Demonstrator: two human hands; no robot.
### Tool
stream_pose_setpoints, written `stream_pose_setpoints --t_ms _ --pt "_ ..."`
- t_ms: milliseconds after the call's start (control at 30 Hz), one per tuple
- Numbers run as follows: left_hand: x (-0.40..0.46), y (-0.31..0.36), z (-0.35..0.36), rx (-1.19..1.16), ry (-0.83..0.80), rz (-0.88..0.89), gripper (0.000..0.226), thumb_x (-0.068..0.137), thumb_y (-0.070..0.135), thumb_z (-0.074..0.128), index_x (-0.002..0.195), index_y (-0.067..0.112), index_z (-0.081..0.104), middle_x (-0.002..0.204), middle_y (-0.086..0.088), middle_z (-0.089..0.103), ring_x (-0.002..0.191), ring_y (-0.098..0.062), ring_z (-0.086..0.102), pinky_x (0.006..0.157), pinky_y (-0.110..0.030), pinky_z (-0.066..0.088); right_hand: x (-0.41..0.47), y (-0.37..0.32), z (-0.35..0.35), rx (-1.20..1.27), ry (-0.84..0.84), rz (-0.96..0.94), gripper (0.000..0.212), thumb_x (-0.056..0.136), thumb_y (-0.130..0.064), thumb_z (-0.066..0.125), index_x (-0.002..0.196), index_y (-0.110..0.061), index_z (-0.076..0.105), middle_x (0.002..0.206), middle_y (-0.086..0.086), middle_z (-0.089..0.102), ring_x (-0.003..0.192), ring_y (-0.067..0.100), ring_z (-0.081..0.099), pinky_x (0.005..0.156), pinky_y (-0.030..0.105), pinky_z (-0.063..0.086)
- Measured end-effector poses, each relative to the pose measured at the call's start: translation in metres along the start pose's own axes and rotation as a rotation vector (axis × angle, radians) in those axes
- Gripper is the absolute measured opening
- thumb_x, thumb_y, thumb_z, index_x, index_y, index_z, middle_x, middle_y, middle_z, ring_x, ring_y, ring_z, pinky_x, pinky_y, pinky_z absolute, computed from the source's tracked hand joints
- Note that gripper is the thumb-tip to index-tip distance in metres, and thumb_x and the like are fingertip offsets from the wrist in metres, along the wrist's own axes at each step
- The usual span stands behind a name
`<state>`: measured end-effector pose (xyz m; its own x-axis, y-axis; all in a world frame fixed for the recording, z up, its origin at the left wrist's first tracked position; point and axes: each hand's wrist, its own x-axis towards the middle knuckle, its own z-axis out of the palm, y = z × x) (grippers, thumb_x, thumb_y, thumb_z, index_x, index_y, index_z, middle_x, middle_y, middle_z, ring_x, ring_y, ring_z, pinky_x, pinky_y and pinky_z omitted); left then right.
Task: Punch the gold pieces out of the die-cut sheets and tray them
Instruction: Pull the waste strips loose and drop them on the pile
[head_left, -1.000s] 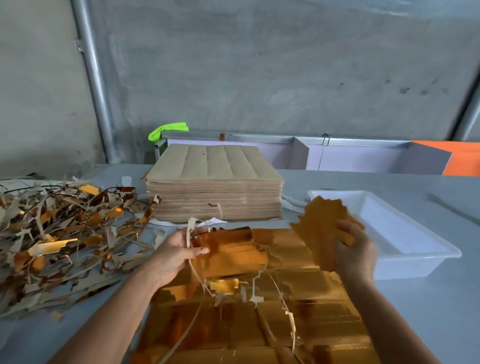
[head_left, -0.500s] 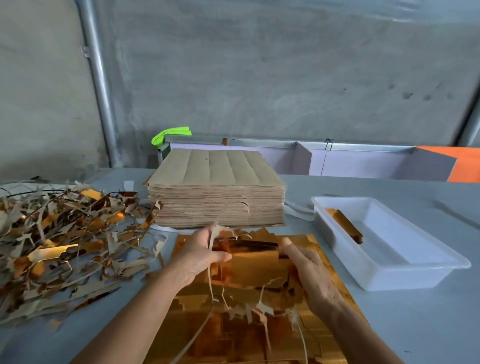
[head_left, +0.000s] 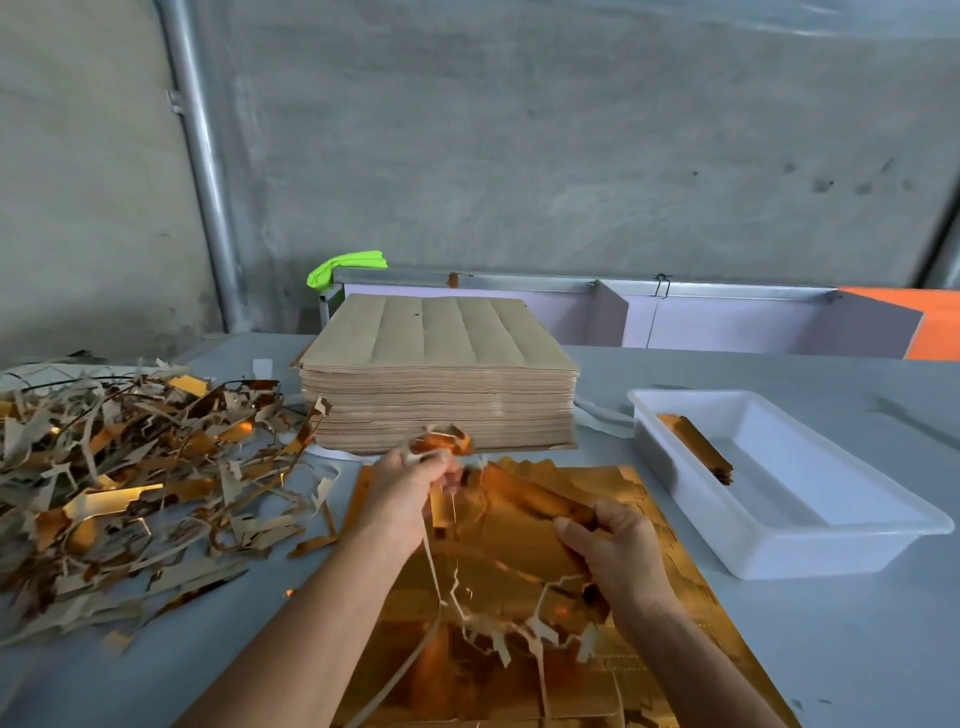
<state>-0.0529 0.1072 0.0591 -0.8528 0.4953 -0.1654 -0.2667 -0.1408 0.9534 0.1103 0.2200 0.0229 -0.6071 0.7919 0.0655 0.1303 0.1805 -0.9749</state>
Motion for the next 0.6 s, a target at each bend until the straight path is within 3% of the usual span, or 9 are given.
stream_pose_setpoints --t_ms 67,100,167,267,467,600 --pt "0.003 0.005 -0.004 -0.164 0.102 -0.015 0.007 0.091 0.000 0.056 0.096 0.005 0.058 0.083 -0.013 0.067 0.072 -0.022 0.067 0.068 -0.035 0.057 -0.001 0.002 -0.003 0.100 0.065 0.078 0.010 0.087 -0.020 0.067 0.088 -0.011 0.064 0.080 0.013 0.067 0.061 0.029 0.070 0.054 0.044 0.059" --pt "0.003 0.007 -0.005 -0.194 0.121 -0.017 0.004 0.092 0.000 0.054 0.093 0.003 0.056 0.080 -0.012 0.064 0.067 -0.020 0.064 0.063 -0.032 0.056 -0.001 0.002 -0.004 0.132 0.087 0.093 0.011 0.087 -0.019 0.066 0.089 -0.009 0.063 0.078 0.016 0.067 0.060 0.032 0.069 0.049 0.041 0.057" --pt "0.003 0.006 -0.008 -0.129 0.119 -0.001 0.005 0.093 0.002 0.054 0.088 0.002 0.054 0.074 -0.009 0.057 0.054 -0.013 0.051 0.049 -0.023 0.047 -0.001 0.003 -0.006 0.155 0.116 0.088 0.010 0.087 -0.019 0.065 0.089 -0.010 0.062 0.080 0.018 0.067 0.058 0.030 0.069 0.042 0.029 0.051" --pt "0.000 0.001 -0.012 0.025 0.084 0.042 0.007 0.094 0.005 0.055 0.089 0.001 0.056 0.070 -0.006 0.054 0.039 -0.004 0.036 0.035 -0.014 0.029 0.003 0.001 -0.008 0.218 0.206 0.092 0.008 0.087 -0.021 0.066 0.090 -0.014 0.063 0.087 0.016 0.068 0.065 0.029 0.070 0.048 0.032 0.055" --pt "-0.004 0.001 -0.015 0.092 -0.033 0.044 0.013 0.094 0.009 0.055 0.084 0.003 0.058 0.062 -0.003 0.053 0.034 -0.002 0.033 0.032 -0.013 0.024 0.014 0.001 -0.014 0.277 0.294 0.120 0.012 0.088 -0.024 0.066 0.093 -0.014 0.062 0.084 0.013 0.068 0.059 0.021 0.066 0.042 0.024 0.047" --pt "-0.003 0.003 -0.018 0.212 -0.047 0.049 0.013 0.094 0.011 0.056 0.085 0.002 0.058 0.057 -0.001 0.054 0.033 -0.003 0.031 0.031 -0.014 0.022 0.021 0.005 -0.019 0.250 0.382 0.149 0.016 0.089 -0.026 0.066 0.096 -0.013 0.062 0.087 0.013 0.065 0.067 0.028 0.065 0.049 0.032 0.051"
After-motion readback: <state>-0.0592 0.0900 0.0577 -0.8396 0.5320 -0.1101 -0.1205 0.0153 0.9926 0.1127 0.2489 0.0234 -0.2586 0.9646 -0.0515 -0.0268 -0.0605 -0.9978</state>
